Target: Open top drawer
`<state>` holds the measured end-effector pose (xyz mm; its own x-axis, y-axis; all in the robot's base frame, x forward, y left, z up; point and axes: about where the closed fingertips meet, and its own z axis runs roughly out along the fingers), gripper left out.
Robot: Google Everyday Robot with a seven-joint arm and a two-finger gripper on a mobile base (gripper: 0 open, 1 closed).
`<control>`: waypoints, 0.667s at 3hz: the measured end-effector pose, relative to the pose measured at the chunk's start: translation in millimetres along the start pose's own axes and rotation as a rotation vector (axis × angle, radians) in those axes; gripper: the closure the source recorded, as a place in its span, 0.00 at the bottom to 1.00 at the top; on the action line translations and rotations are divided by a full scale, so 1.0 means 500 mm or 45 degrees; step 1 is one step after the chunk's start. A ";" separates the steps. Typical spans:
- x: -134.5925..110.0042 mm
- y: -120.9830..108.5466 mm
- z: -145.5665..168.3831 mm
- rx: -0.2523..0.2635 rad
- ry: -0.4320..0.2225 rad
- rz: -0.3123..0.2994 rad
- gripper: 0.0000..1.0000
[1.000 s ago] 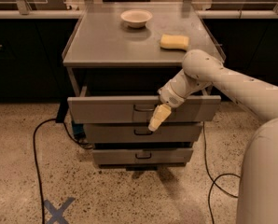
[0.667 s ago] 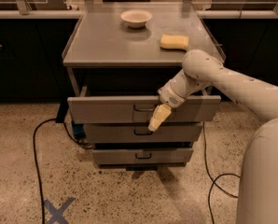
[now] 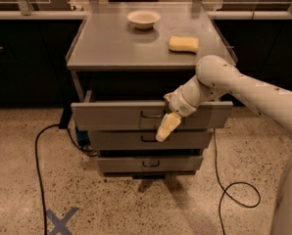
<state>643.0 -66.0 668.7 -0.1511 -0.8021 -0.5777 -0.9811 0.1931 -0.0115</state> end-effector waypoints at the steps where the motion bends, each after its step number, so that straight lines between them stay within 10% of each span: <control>1: -0.019 0.117 -0.035 0.059 -0.009 -0.075 0.00; 2: -0.019 0.122 -0.033 0.055 -0.006 -0.077 0.00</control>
Offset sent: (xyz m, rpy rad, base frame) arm -0.0828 0.0146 0.0330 -0.0280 -0.1158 0.0297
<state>582.7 -55.9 687.0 -0.0909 -0.8105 -0.5787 -0.9822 0.1687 -0.0820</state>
